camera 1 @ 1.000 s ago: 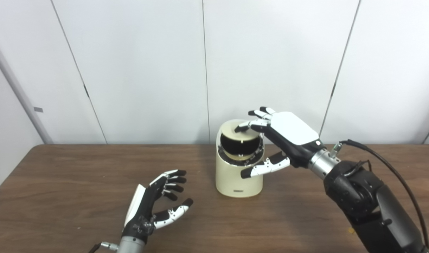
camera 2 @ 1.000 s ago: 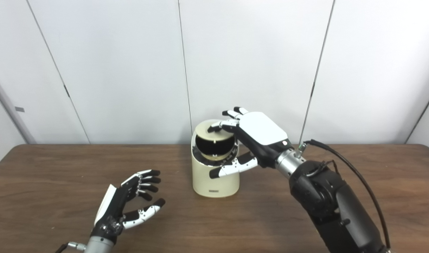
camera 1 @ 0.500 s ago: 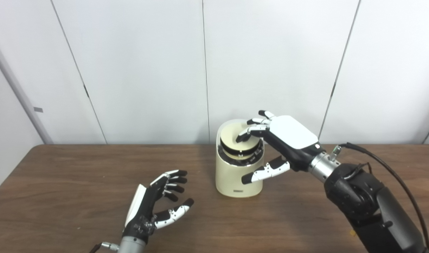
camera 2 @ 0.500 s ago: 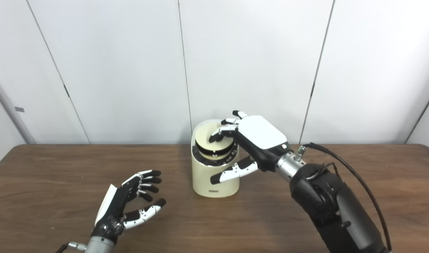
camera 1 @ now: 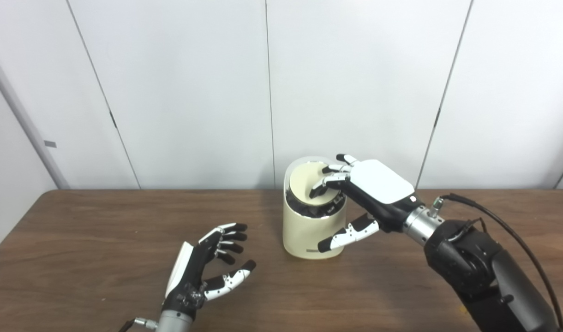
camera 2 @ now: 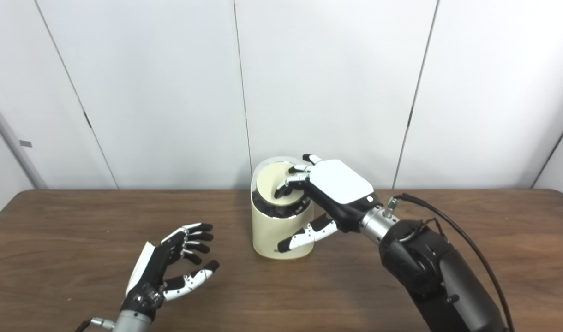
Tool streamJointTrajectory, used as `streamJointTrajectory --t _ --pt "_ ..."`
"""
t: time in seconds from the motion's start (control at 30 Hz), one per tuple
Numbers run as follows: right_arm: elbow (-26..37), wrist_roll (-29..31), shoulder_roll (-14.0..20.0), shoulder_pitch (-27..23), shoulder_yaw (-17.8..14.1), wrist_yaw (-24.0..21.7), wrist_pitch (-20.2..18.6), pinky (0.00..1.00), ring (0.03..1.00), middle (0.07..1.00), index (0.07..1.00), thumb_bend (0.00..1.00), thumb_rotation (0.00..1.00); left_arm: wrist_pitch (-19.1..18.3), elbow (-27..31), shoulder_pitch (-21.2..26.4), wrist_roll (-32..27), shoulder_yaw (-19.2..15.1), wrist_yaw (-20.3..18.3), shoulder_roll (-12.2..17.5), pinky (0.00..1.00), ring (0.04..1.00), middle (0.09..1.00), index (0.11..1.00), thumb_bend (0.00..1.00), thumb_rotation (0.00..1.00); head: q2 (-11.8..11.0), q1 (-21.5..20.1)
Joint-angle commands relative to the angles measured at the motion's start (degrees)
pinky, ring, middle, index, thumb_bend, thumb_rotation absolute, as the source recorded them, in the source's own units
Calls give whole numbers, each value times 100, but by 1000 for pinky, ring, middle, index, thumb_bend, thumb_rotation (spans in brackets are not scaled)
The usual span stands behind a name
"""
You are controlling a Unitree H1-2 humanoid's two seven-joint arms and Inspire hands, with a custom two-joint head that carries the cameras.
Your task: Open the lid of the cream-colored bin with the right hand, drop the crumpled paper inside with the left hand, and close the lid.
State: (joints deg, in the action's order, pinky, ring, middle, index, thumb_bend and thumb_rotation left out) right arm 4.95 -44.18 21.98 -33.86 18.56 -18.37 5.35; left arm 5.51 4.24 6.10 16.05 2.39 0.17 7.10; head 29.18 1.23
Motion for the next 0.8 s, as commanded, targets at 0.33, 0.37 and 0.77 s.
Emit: streamJointTrajectory --t 0.33,0.37,0.77 --pt "73 -43 153 -156 105 -143 186 946 875 699 689 754 622 61 225 71 17 -6 69 -40 541 644 718 762 542 85 52 34" --pt "77 -37 156 -156 113 -167 180 948 875 700 689 755 622 63 220 72 15 -6 67 -39 540 644 718 762 542 84 52 41" --pt "-86 -381 292 -217 305 -83 468 928 859 694 690 769 613 -12 271 76 -29 -24 46 -48 550 650 725 765 543 86 76 68"
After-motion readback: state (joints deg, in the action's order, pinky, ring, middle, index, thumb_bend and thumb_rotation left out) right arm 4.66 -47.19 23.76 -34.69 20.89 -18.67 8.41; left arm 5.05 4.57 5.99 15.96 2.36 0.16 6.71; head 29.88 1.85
